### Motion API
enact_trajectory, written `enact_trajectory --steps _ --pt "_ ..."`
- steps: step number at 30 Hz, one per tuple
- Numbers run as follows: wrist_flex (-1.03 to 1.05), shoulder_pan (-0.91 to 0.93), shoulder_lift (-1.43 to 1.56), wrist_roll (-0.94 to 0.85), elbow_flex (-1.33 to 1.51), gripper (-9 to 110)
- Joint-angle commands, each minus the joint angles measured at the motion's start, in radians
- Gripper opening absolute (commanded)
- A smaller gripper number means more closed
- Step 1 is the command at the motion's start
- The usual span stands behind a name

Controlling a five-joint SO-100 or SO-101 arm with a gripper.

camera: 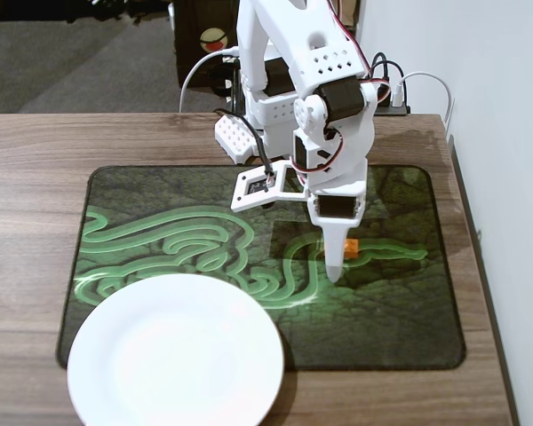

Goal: Grasp a lego block and put it on the plate.

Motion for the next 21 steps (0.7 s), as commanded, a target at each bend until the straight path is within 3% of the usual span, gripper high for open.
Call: enact_trajectory --steps 1,13,21 --pt "-0.018 0.023 -0.002 -0.003 0.008 23" --pt "-0.018 0.026 0.008 -0.006 0.014 10" --pt "-0.018 0.026 0.012 -0.008 0.015 8"
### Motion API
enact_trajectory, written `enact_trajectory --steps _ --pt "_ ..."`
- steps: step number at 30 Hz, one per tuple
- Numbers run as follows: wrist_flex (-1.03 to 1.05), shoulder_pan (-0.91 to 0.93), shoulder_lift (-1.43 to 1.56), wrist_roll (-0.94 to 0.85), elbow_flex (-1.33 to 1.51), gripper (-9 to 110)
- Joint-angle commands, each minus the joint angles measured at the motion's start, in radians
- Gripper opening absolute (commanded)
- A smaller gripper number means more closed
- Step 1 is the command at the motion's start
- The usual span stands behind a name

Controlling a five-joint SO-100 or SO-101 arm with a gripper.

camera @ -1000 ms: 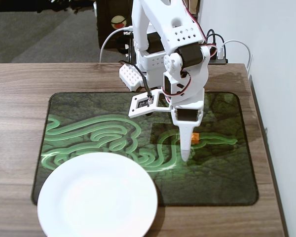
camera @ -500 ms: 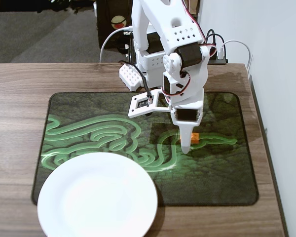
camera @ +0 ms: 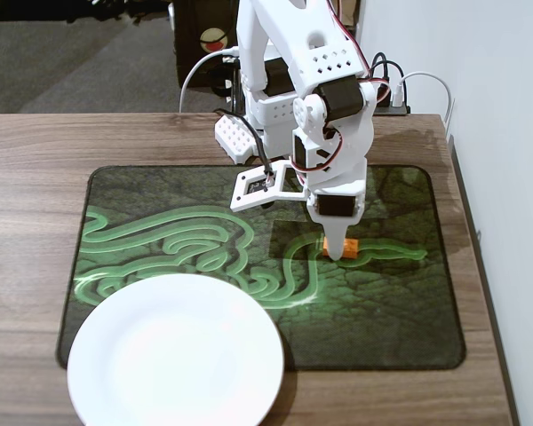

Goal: Grasp a lego block and put it on the plate.

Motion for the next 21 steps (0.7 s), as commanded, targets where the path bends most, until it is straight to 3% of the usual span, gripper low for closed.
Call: enact_trajectory --steps 1,11,21 --pt "-0.011 0.026 0.003 -0.008 0.006 8" --pt "-0.006 0.060 0.038 -0.058 0.000 8" --pt "0.012 0.161 0.101 -0.443 -0.054 8"
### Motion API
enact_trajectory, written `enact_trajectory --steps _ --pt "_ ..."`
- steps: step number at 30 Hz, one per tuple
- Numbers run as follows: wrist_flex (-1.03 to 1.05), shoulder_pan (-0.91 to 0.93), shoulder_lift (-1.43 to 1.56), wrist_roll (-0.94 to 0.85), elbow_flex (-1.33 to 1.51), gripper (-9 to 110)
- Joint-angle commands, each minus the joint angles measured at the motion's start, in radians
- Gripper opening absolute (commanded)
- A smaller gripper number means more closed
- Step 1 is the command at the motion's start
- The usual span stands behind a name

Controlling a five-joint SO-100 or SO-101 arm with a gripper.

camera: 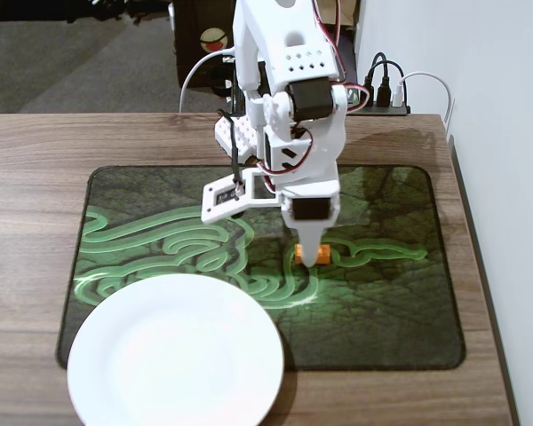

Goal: Grasp a lego block and put it on the plate.

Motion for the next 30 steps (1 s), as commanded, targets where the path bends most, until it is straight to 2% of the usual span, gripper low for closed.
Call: enact_trajectory --steps 1,22,30 --pt "0.003 0.008 0.037 -0.118 -0.057 8" --pt "0.035 0.046 0.115 -0.968 -0.193 8" --pt "0.058 0.117 0.156 -1.157 -0.210 8"
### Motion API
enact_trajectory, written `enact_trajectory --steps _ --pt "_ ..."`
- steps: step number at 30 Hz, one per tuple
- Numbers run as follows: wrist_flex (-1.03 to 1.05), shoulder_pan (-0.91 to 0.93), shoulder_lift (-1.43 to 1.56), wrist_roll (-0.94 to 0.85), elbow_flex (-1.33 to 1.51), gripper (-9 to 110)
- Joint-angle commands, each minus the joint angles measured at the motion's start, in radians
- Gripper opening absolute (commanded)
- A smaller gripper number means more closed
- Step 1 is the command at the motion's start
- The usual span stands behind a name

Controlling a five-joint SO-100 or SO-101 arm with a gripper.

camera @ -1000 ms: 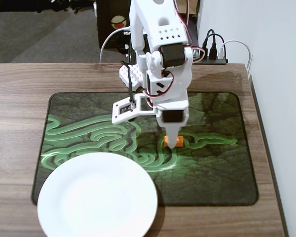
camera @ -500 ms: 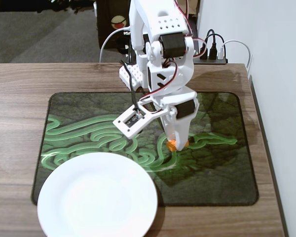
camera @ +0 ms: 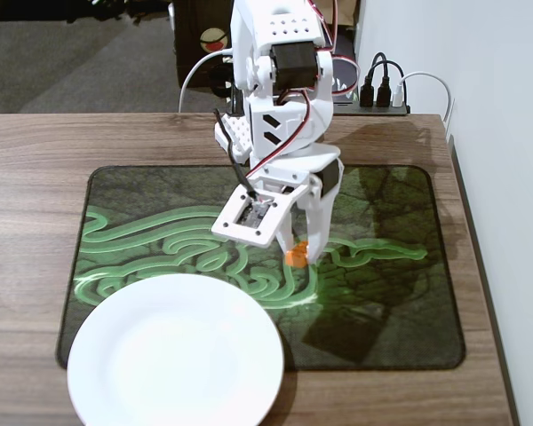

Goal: Grasp a lego block and put it on the plate.

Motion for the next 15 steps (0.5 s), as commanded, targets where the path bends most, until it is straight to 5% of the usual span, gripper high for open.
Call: enact_trajectory --steps 1,15 --pt "0.011 0.031 0.049 -0.072 -0.055 8" --pt "-0.029 0.232 0.092 -0.494 -0.118 8"
